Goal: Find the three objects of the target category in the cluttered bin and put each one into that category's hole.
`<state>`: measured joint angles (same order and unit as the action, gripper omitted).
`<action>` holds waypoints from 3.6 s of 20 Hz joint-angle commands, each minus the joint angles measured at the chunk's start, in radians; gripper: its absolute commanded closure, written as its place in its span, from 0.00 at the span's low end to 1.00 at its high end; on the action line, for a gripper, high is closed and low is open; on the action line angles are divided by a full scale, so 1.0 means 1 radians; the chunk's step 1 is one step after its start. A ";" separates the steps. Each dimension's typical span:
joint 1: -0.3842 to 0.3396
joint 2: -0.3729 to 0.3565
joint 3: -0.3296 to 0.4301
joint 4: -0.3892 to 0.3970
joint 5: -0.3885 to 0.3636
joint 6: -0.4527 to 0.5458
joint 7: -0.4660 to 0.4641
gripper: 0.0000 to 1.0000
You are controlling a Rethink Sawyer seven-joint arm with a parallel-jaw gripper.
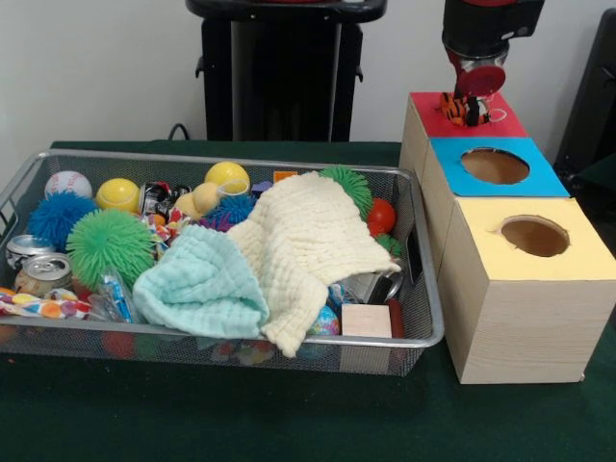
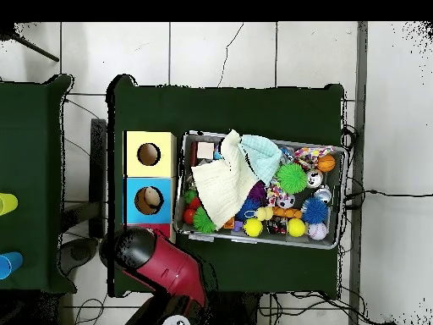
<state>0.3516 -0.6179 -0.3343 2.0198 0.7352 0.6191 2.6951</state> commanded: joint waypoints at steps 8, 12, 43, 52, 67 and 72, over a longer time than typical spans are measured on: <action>0.021 -0.025 -0.067 -0.010 -0.159 0.262 0.234 0.00; 0.027 -0.033 -0.076 -0.013 -0.175 0.250 0.215 1.00; 0.030 -0.029 -0.058 -0.070 -0.144 0.205 0.205 1.00; 0.010 -0.006 -0.028 -0.104 -0.116 0.141 0.186 1.00; -0.004 0.004 -0.004 -0.118 -0.114 0.112 0.139 1.00; -0.013 0.000 -0.003 -0.113 -0.127 0.115 0.130 0.00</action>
<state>0.3754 -0.6485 -0.4364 1.9418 0.5952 0.7837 2.6951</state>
